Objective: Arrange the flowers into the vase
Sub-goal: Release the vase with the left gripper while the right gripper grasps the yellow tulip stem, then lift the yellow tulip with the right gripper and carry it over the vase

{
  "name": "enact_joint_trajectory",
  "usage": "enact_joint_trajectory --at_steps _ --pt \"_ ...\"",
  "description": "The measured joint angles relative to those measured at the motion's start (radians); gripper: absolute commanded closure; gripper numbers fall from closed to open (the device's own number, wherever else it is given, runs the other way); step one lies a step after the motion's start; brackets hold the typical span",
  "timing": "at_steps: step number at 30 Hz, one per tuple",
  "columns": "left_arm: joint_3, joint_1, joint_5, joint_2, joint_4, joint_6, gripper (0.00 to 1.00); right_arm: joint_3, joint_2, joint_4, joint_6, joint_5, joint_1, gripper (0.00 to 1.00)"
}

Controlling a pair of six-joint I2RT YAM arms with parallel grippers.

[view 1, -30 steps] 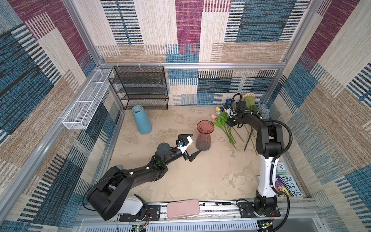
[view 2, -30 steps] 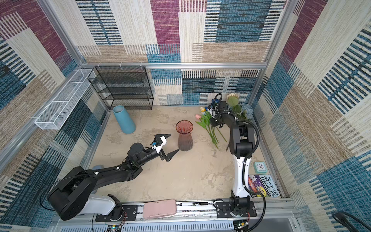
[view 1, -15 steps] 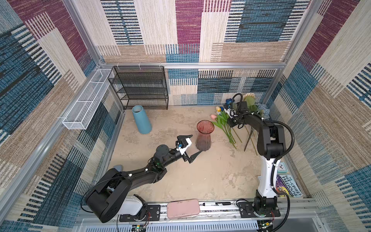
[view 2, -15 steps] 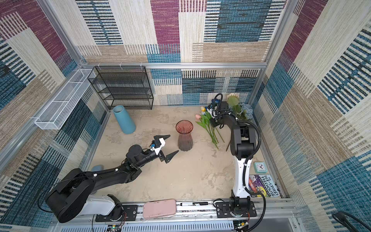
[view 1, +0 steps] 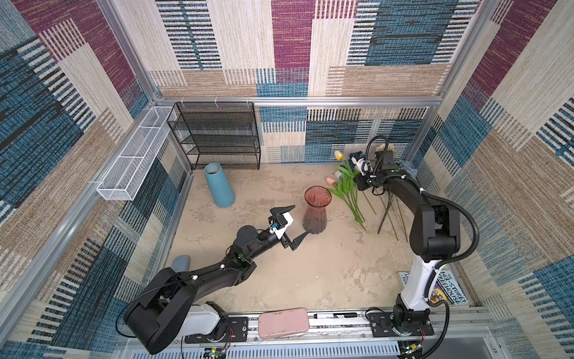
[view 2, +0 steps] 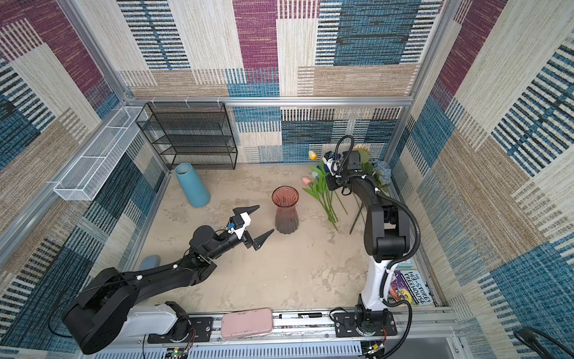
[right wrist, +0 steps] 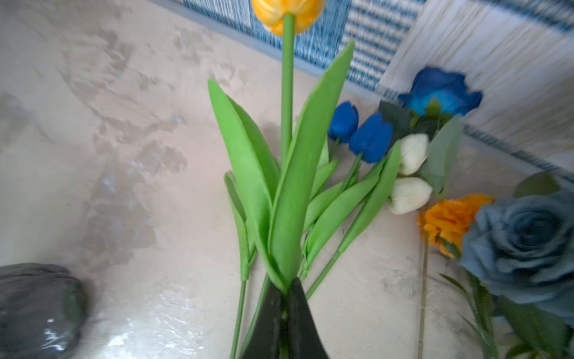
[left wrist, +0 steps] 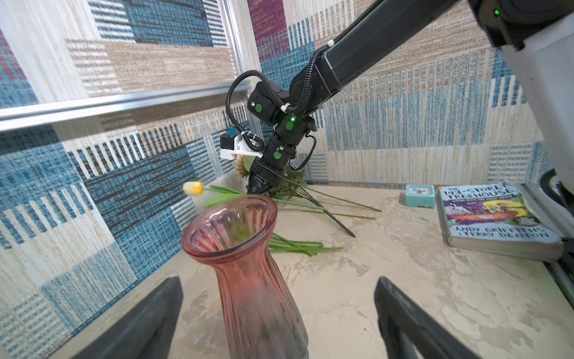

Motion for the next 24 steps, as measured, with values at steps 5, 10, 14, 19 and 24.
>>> enact_joint_trajectory --at_steps 5,10,14,19,24 --pt "0.005 0.0 -0.024 -0.05 0.027 -0.006 0.01 -0.078 -0.175 0.064 0.115 -0.086 0.003 0.96" --pt "-0.008 0.0 -0.047 -0.051 0.087 -0.044 0.01 -0.182 -0.365 0.252 0.265 -0.219 0.045 0.95" --pt "-0.038 0.0 -0.061 -0.049 0.124 -0.081 0.01 -0.268 -0.475 0.489 0.402 -0.324 0.137 0.95" --pt "-0.074 0.0 -0.08 -0.079 0.133 -0.106 0.01 -0.32 -0.517 0.799 0.571 -0.373 0.211 0.95" --pt "-0.084 0.0 -0.101 -0.106 0.113 -0.105 0.01 -0.367 -0.501 1.053 0.682 -0.383 0.285 0.95"
